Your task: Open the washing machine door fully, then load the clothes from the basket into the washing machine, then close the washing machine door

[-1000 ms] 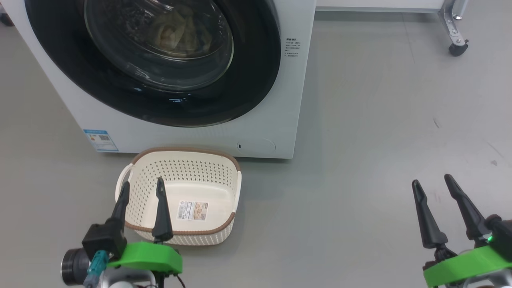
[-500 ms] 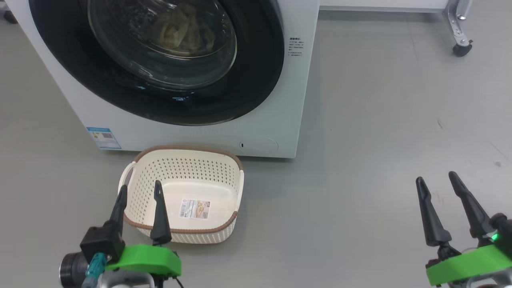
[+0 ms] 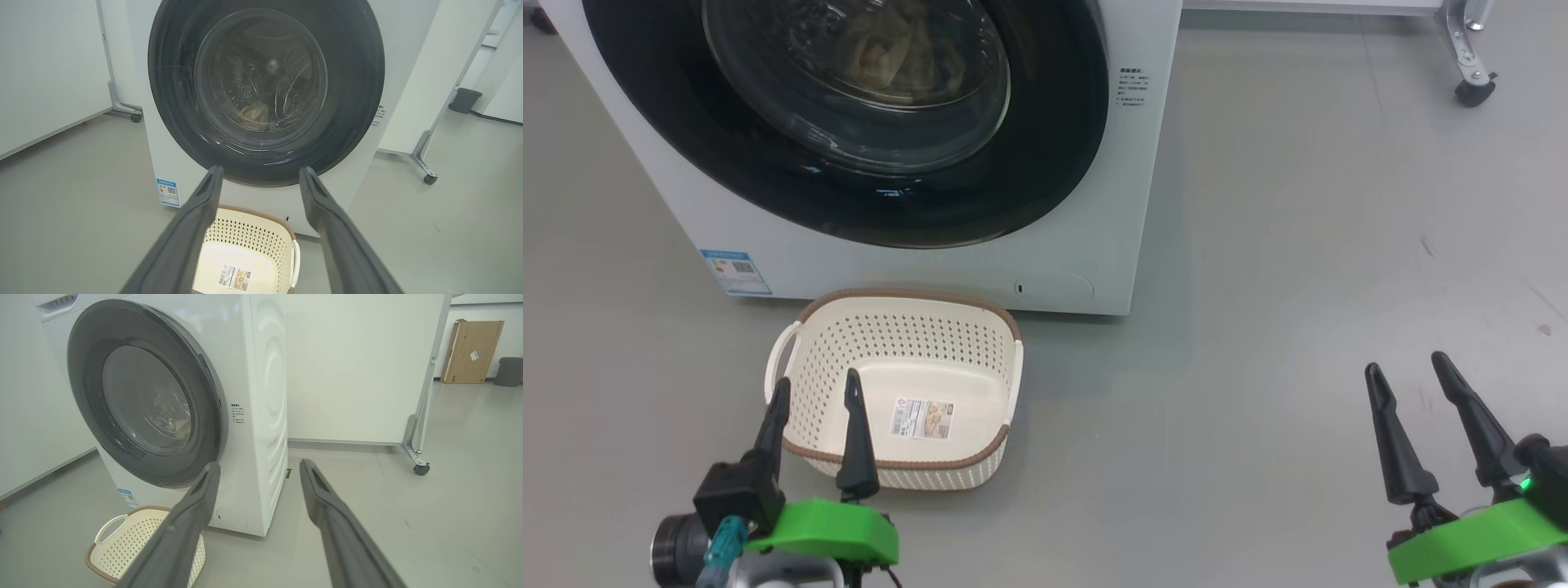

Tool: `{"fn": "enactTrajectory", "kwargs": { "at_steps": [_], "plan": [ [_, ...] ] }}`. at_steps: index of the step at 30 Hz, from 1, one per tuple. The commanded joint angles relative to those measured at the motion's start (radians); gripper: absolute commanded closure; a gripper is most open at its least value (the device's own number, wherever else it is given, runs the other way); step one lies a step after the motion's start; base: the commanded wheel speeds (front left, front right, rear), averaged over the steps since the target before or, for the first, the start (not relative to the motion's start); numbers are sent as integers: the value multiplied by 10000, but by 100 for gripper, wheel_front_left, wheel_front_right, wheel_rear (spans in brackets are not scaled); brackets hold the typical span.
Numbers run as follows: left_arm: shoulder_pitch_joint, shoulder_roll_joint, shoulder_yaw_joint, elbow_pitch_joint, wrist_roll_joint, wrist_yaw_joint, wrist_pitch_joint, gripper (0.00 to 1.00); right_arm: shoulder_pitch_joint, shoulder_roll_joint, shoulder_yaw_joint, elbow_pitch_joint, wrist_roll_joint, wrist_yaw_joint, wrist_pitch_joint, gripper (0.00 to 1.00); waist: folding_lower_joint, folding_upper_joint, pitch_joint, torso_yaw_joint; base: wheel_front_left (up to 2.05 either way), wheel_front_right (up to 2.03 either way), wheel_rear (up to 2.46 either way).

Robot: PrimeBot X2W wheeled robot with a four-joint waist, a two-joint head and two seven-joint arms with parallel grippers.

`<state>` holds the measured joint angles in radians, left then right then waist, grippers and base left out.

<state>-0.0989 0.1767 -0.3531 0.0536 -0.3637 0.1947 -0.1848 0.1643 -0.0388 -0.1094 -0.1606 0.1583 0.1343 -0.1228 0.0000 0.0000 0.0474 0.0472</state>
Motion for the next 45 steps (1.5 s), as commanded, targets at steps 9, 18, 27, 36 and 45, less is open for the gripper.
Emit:
{"fn": "enactTrajectory", "kwargs": {
  "at_steps": [9, 18, 27, 36, 45],
  "plan": [
    [-68, -2, -65, 27, 0, 0, -86, 100, 0, 0, 4, 46, 2, 0, 0, 100, 0, 0, -79, 52, 0, 0, 0],
    [512, -179, -94, 888, -363, -83, -10, 100, 130, 83, 195, 1079, 430, 1, 30, 100, 1, 0, -101, 43, 0, 0, 0],
    [465, -215, 201, 978, -1310, -320, 167, 100, -89, -2, 268, 1307, 1553, -2, 132, 100, 1, 0, -126, 5, 0, 0, 0],
    [412, -259, 503, 1079, -2247, -560, 349, 100, -298, -70, 326, 1525, 2658, -5, 244, 100, 1, 0, -152, -33, 0, 0, 0],
    [359, -314, 846, 1172, -3277, -822, 557, 100, -526, -134, 372, 1764, 3868, -8, 381, 100, 1, 0, -180, -75, 0, 0, 0]
  ]
}}
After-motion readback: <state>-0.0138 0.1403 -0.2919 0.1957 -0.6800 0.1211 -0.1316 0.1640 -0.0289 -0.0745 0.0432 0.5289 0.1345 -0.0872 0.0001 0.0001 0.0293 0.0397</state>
